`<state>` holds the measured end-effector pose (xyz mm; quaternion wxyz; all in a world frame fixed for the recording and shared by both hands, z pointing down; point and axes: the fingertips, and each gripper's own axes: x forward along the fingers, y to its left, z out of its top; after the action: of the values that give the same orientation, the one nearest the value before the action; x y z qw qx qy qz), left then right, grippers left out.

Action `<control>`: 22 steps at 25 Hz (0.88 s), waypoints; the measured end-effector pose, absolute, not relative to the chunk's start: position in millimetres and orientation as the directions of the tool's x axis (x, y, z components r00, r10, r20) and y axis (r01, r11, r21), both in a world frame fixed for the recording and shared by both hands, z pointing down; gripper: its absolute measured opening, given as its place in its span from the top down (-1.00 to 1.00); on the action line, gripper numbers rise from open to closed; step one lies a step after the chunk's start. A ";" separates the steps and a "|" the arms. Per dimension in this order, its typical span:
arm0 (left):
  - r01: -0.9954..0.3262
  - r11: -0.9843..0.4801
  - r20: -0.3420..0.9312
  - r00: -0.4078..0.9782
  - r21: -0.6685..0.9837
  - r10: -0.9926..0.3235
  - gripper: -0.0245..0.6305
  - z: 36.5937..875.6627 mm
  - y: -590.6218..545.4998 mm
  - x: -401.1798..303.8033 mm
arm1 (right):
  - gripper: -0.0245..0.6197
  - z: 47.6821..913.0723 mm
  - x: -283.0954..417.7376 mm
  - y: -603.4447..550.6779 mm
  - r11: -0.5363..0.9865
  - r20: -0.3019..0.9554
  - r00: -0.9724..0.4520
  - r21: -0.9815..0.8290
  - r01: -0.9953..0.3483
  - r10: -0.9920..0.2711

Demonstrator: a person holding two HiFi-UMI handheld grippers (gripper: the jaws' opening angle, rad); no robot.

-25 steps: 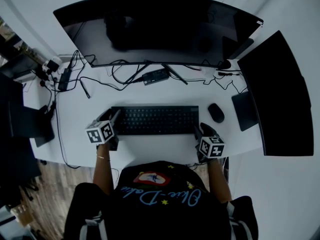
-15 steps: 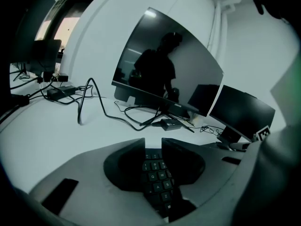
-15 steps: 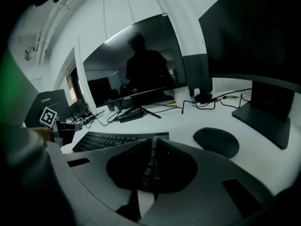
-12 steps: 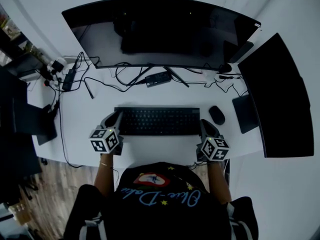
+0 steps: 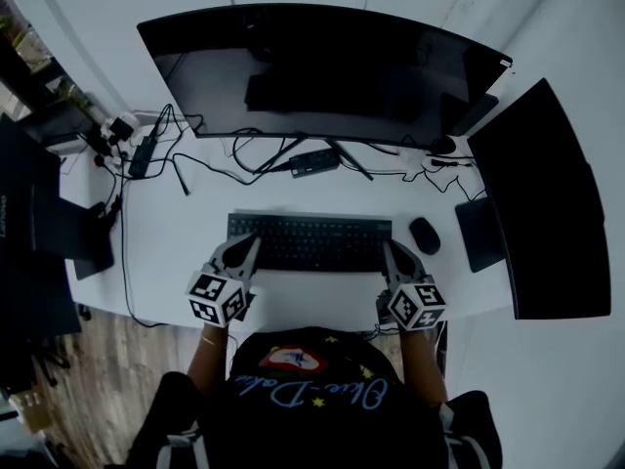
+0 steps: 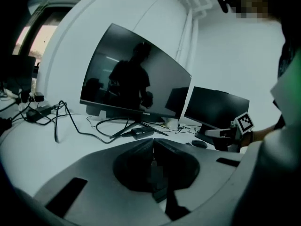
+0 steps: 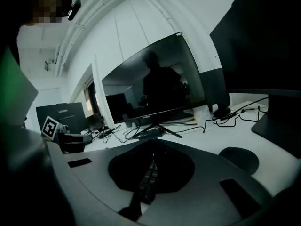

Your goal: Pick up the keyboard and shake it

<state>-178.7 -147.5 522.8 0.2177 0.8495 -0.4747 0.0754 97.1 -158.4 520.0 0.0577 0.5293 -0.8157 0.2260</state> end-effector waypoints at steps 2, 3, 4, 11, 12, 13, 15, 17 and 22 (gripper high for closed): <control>-0.839 -0.481 0.325 0.543 0.254 -0.775 0.91 514.6 -141.1 -175.3 | 0.92 513.0 91.0 -157.3 0.348 0.316 -0.440 -0.307 -0.886 -0.841; -0.838 -0.490 0.320 0.544 0.238 -0.775 0.91 510.8 -138.4 -174.2 | 0.92 509.3 88.1 -157.1 0.354 0.306 -0.444 -0.307 -0.883 -0.842; -0.838 -0.498 0.313 0.546 0.226 -0.777 0.91 506.8 -136.0 -173.5 | 0.92 505.5 85.4 -157.2 0.360 0.295 -0.448 -0.306 -0.881 -0.844; -0.833 -0.520 0.279 0.553 0.188 -0.785 0.91 492.9 -123.9 -171.4 | 0.92 492.2 75.5 -157.0 0.372 0.258 -0.449 -0.299 -0.879 -0.855; -0.833 -0.521 0.277 0.553 0.186 -0.786 0.91 492.8 -123.0 -171.2 | 0.92 491.8 75.0 -156.5 0.372 0.257 -0.450 -0.299 -0.879 -0.855; -0.833 -0.521 0.273 0.553 0.185 -0.787 0.91 492.4 -122.3 -171.1 | 0.92 491.4 74.4 -155.8 0.374 0.257 -0.451 -0.299 -0.878 -0.855; -0.834 -0.522 0.267 0.552 0.179 -0.790 0.91 491.5 -121.5 -171.3 | 0.92 490.8 73.4 -154.3 0.377 0.257 -0.454 -0.297 -0.877 -0.853; -0.834 -0.524 0.265 0.551 0.173 -0.791 0.91 490.7 -121.6 -171.4 | 0.92 491.1 73.0 -153.2 0.377 0.259 -0.454 -0.299 -0.877 -0.853; -0.846 -0.507 0.251 0.533 0.164 -0.808 0.91 484.4 -120.5 -174.0 | 0.93 491.4 73.3 -149.8 0.377 0.266 -0.455 -0.295 -0.878 -0.850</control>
<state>-174.0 -120.5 484.4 0.1338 0.8651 -0.4782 0.0710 73.3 -149.8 491.4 0.0347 0.5209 -0.8292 0.1999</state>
